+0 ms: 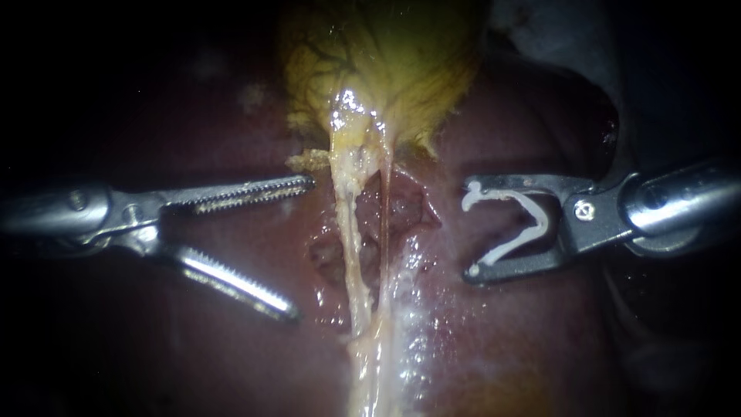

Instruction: Grabbing gallbladder

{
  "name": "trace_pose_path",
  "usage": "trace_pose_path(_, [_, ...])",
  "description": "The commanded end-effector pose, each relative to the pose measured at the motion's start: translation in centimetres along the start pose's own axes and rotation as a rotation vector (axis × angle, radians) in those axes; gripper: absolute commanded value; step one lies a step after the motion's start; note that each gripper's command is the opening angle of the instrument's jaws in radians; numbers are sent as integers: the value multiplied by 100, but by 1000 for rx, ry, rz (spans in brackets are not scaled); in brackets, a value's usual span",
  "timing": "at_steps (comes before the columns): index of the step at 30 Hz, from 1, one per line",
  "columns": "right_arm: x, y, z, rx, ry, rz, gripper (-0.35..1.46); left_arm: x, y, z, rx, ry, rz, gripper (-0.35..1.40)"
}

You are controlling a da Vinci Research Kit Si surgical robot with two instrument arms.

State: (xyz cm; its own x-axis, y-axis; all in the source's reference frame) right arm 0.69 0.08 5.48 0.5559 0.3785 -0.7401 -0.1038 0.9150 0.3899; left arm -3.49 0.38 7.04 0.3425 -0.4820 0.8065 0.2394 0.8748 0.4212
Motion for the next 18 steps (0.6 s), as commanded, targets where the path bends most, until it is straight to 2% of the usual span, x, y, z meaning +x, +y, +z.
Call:
trace_pose_path(1, [0,0,0,0,0,0,60,-1,1,-1,1,0,0,135])
trace_pose_path(3, [0,0,0,0,0,0,60,0,4,-3,5,0,6,132])
trace_pose_path(7, [0,0,0,0,0,0,60,1,21,-10,15,-1,-32,125])
trace_pose_path(12, [0,-1,0,0,0,0,60,13,56,-11,-3,0,-71,118])
trace_pose_path(18, [1,-2,0,0,0,0,60,33,101,2,-9,0,-100,105])
